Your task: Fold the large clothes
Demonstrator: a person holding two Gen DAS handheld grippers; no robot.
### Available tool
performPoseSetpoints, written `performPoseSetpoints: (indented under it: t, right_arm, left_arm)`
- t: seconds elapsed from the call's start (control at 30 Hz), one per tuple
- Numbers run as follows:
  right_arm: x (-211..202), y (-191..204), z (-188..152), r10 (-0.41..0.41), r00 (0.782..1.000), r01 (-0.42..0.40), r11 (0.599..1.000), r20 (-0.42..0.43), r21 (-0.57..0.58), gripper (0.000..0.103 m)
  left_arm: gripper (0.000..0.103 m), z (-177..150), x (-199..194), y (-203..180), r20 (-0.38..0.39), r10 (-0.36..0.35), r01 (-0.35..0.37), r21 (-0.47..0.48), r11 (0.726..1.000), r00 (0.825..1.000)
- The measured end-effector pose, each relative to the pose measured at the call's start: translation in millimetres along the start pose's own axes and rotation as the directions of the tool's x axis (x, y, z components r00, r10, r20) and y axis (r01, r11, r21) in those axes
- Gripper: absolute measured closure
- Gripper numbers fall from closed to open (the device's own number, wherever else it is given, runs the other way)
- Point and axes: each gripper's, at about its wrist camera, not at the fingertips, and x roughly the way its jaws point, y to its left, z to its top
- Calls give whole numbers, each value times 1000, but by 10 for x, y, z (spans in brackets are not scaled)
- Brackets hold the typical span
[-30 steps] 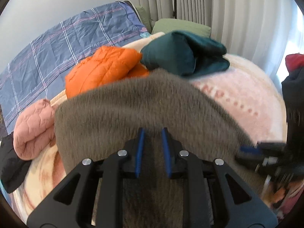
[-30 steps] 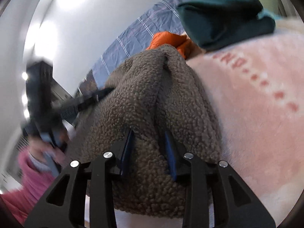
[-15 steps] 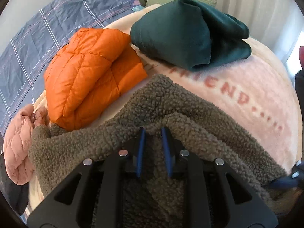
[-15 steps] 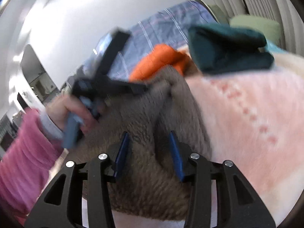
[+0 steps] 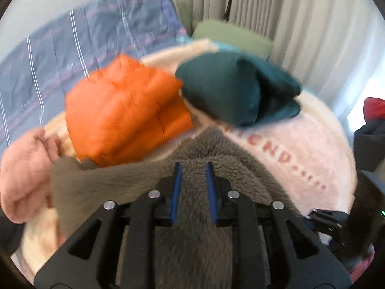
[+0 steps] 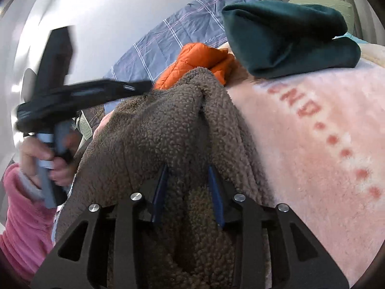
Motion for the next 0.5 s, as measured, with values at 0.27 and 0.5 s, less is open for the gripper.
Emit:
performPoseSetpoints:
  t: [0.27,0.5]
  right_arm:
    - [-222,169,-57,-55,997,56,998,49,-14,62]
    - [-913,-22,-216,-78,990,69,994,118,79,51]
  left_arm:
    - [64,-481,369,-12,-95,56,-53,36,998,994]
    - [64,-457,345,19,-89,42,-40,17,999,995]
